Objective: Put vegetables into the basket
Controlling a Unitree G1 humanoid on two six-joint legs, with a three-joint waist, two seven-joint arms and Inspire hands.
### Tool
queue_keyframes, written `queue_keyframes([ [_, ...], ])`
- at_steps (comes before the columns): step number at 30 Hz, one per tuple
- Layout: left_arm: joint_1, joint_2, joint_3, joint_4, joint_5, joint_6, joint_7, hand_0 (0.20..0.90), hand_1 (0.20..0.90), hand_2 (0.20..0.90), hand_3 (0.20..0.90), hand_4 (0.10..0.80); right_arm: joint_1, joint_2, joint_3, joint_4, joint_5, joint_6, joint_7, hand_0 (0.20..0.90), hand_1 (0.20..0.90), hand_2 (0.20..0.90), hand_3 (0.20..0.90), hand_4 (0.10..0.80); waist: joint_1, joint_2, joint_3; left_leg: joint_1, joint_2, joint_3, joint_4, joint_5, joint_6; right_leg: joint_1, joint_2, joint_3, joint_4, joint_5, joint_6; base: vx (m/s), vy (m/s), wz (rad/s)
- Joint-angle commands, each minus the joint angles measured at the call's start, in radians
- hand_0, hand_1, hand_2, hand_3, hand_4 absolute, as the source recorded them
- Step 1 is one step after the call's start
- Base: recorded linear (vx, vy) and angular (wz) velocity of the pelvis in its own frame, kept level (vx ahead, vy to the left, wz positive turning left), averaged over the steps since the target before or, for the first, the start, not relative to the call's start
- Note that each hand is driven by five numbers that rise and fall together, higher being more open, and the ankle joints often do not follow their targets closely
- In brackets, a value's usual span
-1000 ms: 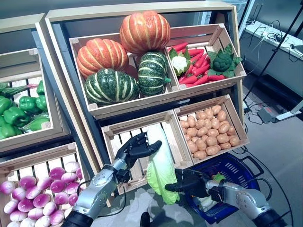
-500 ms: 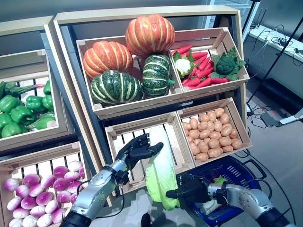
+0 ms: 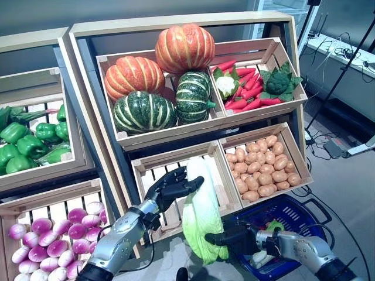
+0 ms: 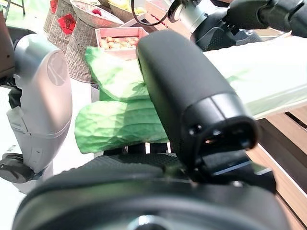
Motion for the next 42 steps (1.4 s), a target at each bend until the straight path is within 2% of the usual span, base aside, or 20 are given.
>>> queue_keyframes([
  [1, -0.131, -0.016, 0.022, -0.052, -0.038, -0.109, -0.017, 0.3, 0.3, 0.3, 0.3, 0.4, -0.068, 0.091, 0.039, -0.103, 0.235, -0.137, 0.098, 0.3, 0.3, 0.3, 0.3, 0.4, 0.019, -0.041, -0.022, 0.092, 0.025, 0.004, 0.008, -0.146, -0.05, -0.051, -0.084, 0.023, 0.006, 0.093, 0.016, 0.0, 0.0, 0.0],
  [6, -0.132, -0.015, 0.026, -0.047, -0.049, -0.104, -0.024, 0.3, 0.3, 0.3, 0.3, 0.4, -0.075, 0.081, 0.007, -0.118, 0.275, -0.19, 0.08, 0.3, 0.3, 0.3, 0.3, 0.4, 0.017, -0.039, -0.024, 0.095, 0.024, 0.001, 0.008, -0.148, -0.049, -0.047, -0.082, 0.026, 0.007, 0.088, 0.015, 0.0, 0.0, 0.0],
  [7, -0.132, -0.016, 0.031, -0.046, -0.055, -0.104, -0.028, 0.469, 0.469, 0.469, 0.469, 0.513, -0.074, 0.083, -0.005, -0.125, 0.28, -0.201, 0.074, 0.3, 0.3, 0.3, 0.3, 0.4, 0.016, -0.039, -0.023, 0.095, 0.025, 0.001, 0.008, -0.149, -0.05, -0.046, -0.082, 0.026, 0.007, 0.088, 0.015, 0.0, 0.0, 0.0],
  [8, -0.131, -0.019, 0.034, -0.045, -0.056, -0.103, -0.032, 0.9, 0.9, 0.9, 0.9, 0.8, -0.072, 0.085, -0.013, -0.128, 0.274, -0.207, 0.076, 0.3, 0.3, 0.3, 0.3, 0.4, 0.015, -0.038, -0.022, 0.096, 0.025, 0.0, 0.008, -0.149, -0.049, -0.046, -0.081, 0.028, 0.007, 0.088, 0.014, 0.0, 0.0, 0.0],
  [18, -0.127, -0.014, 0.056, -0.051, -0.073, -0.103, -0.087, 0.9, 0.9, 0.9, 0.9, 0.8, -0.062, 0.056, -0.102, -0.191, 0.3, -0.305, 0.053, 0.3, 0.3, 0.3, 0.3, 0.4, 0.005, -0.037, -0.016, 0.106, 0.032, 0.006, 0.008, -0.151, -0.05, -0.042, -0.076, 0.036, 0.012, 0.082, 0.014, 0.0, 0.0, 0.0],
  [21, -0.13, -0.021, 0.069, -0.045, -0.089, -0.091, -0.101, 0.9, 0.9, 0.9, 0.9, 0.8, -0.067, 0.054, -0.153, -0.204, 0.297, -0.362, 0.048, 0.3, 0.3, 0.3, 0.3, 0.4, 0.0, -0.036, -0.015, 0.108, 0.036, 0.01, 0.008, -0.154, -0.05, -0.044, -0.072, 0.041, 0.016, 0.076, 0.013, 0.0, 0.0, 0.0],
  [29, -0.126, -0.028, 0.104, -0.045, -0.126, -0.081, -0.106, 0.9, 0.9, 0.9, 0.9, 0.8, -0.039, 0.04, -0.263, -0.23, 0.284, -0.444, -0.007, 0.3, 0.3, 0.3, 0.3, 0.4, -0.015, -0.036, -0.009, 0.109, 0.044, 0.017, 0.008, -0.155, -0.052, -0.045, -0.067, 0.045, 0.017, 0.073, 0.013, -0.005, -0.008, 0.0],
  [36, -0.109, -0.061, 0.139, -0.037, -0.123, -0.068, -0.108, 0.9, 0.9, 0.9, 0.9, 0.8, -0.01, 0.085, -0.357, -0.235, 0.305, -0.549, -0.035, 0.3, 0.3, 0.3, 0.3, 0.4, -0.024, -0.036, -0.009, 0.109, 0.05, 0.023, 0.008, -0.159, -0.053, -0.044, -0.059, 0.05, 0.008, 0.072, 0.012, -0.016, -0.036, -0.04],
  [42, -0.099, -0.087, 0.176, -0.039, -0.131, -0.063, -0.106, 0.9, 0.9, 0.9, 0.9, 0.8, 0.016, 0.198, -0.439, -0.21, 0.344, -0.674, -0.11, 0.3, 0.3, 0.3, 0.3, 0.4, -0.035, -0.031, 0.004, 0.091, 0.055, 0.027, 0.008, -0.156, -0.055, -0.06, -0.047, 0.059, 0.009, 0.069, 0.006, -0.038, -0.038, -0.07],
])
